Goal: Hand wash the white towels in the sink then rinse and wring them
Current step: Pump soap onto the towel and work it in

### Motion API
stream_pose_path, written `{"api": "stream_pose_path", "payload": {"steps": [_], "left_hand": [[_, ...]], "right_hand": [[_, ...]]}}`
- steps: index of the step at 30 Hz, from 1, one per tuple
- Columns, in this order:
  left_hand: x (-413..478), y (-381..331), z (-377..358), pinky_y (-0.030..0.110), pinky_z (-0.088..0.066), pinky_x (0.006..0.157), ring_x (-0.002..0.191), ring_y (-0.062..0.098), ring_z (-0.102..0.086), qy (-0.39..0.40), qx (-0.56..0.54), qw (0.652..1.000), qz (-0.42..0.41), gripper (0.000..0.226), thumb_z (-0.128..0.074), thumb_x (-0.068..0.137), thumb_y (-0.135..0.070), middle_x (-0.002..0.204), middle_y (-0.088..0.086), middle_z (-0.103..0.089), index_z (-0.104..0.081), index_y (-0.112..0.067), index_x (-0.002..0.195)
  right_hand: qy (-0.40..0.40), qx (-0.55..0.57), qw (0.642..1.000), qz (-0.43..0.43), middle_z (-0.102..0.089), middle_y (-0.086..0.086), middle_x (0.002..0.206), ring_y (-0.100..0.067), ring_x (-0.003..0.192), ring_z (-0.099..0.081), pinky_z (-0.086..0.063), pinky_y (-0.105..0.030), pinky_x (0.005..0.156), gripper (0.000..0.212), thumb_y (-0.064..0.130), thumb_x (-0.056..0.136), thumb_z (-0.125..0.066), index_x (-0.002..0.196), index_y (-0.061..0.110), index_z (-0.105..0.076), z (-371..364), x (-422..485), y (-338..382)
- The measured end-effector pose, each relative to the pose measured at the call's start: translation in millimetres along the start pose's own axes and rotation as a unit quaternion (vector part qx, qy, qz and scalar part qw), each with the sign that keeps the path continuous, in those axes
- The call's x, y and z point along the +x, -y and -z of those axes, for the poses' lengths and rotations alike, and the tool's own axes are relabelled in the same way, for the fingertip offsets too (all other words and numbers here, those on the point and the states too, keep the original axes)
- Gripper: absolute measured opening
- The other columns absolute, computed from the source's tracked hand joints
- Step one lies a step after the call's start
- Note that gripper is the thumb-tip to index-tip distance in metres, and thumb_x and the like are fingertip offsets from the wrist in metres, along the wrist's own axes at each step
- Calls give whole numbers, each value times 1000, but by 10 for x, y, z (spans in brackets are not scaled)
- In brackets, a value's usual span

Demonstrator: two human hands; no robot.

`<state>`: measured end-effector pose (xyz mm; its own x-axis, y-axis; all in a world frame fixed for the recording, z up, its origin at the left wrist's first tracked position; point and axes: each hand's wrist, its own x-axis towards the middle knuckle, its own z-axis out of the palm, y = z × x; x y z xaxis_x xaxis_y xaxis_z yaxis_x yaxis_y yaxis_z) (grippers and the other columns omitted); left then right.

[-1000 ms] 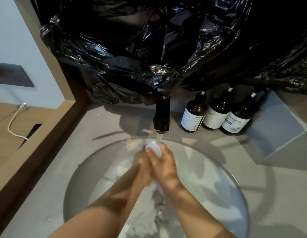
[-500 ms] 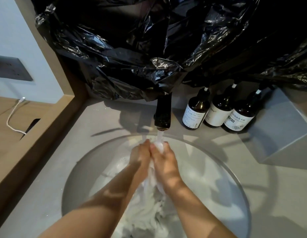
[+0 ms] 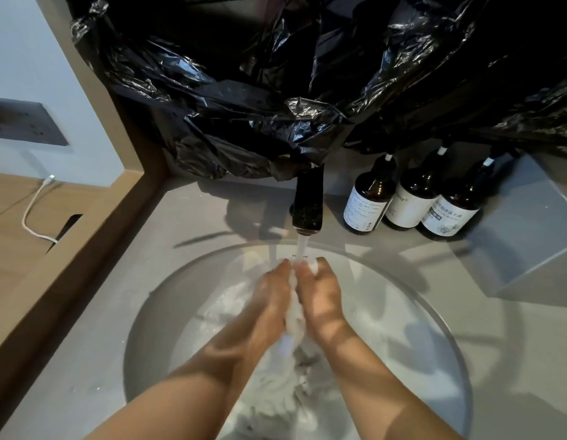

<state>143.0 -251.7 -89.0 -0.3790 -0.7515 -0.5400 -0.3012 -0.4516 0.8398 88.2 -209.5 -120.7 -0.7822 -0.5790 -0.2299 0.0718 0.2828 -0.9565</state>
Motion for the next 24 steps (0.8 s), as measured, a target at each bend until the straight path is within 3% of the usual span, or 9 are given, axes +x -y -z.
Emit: {"api": "stream_pose_path", "payload": {"steps": [2, 3, 7, 11, 15, 19, 21, 22, 24], "left_hand": [[96, -40, 73, 26, -43, 77, 114, 35, -57, -6, -14, 1000, 4, 42, -33, 103, -25, 121, 24, -59, -54, 5, 123], [116, -34, 110, 28, -44, 76, 117, 36, -55, 18, -18, 1000, 10, 43, -32, 104, -26, 125, 23, -56, -51, 5, 128], [-9, 16, -1, 32, -51, 75, 88, 26, -65, 61, -15, 998, 16, 35, -43, 99, -36, 95, 10, -68, -65, -12, 108], [144, -12, 157, 32, -48, 73, 72, 15, -54, 59, -26, 998, 0, 34, -34, 103, -30, 82, 1, -55, -57, -8, 113], [-13, 61, 76, 24, -46, 58, 63, 16, -62, 122, -54, 991, 1, 34, -43, 100, -30, 68, 4, -64, -65, -13, 80], [146, 20, 232, 19, -44, 58, 68, 21, -57, 34, -43, 995, -87, 41, -39, 102, -26, 60, 3, -55, -53, -12, 66], [119, 18, 253, 7, -43, 58, 72, 6, -63, 65, -63, 991, -96, 26, -41, 102, -26, 69, -6, -63, -57, -20, 82], [64, 26, 243, 6, -44, 66, 79, 0, -65, 102, -47, 990, -85, 16, -43, 101, -28, 80, -12, -69, -59, -23, 97], [-1, 30, 242, 24, -46, 85, 91, 7, -67, 177, -37, 982, -60, 21, -43, 102, -24, 89, -10, -73, -63, -19, 102]], "right_hand": [[47, -32, 998, 25, -66, -9, 93, -25, 89, -65, -52, -38, 84, 17, 37, 92, -54, 91, 20, -54, -147, -119, 7], [51, -22, 998, 27, -65, -8, 94, -24, 91, -64, -52, -39, 86, 14, 35, 94, -54, 91, 21, -54, -156, -151, 22], [-16, 25, 999, -17, -59, -2, 75, -23, 75, -59, -46, -28, 65, 19, 25, 96, -51, 78, 20, -49, 88, 19, 114], [57, 2, 998, 14, -62, 3, 83, -20, 85, -63, -51, -36, 85, 25, 51, 84, -52, 83, 26, -51, -120, -230, 88], [-2, 15, 999, -28, -61, -3, 77, -22, 75, -59, -48, -30, 70, 21, 30, 95, -51, 78, 19, -50, 116, -51, 160], [31, 30, 999, -4, -52, 4, 73, -15, 70, -50, -41, -26, 66, 21, 29, 96, -53, 77, 19, -48, 195, -75, 170], [60, 93, 993, -48, -55, 6, 93, -12, 84, -53, -43, -20, 72, 7, 30, 97, -52, 100, 23, -53, 211, -78, 210], [70, 109, 990, -60, -57, 6, 99, -10, 87, -56, -45, -16, 73, 12, 29, 97, -51, 107, 22, -52, 240, -74, 238], [95, 136, 984, -72, -66, 2, 108, -13, 96, -63, -51, -22, 82, 24, 26, 94, -57, 116, 18, -57, 306, -58, 256]]}}
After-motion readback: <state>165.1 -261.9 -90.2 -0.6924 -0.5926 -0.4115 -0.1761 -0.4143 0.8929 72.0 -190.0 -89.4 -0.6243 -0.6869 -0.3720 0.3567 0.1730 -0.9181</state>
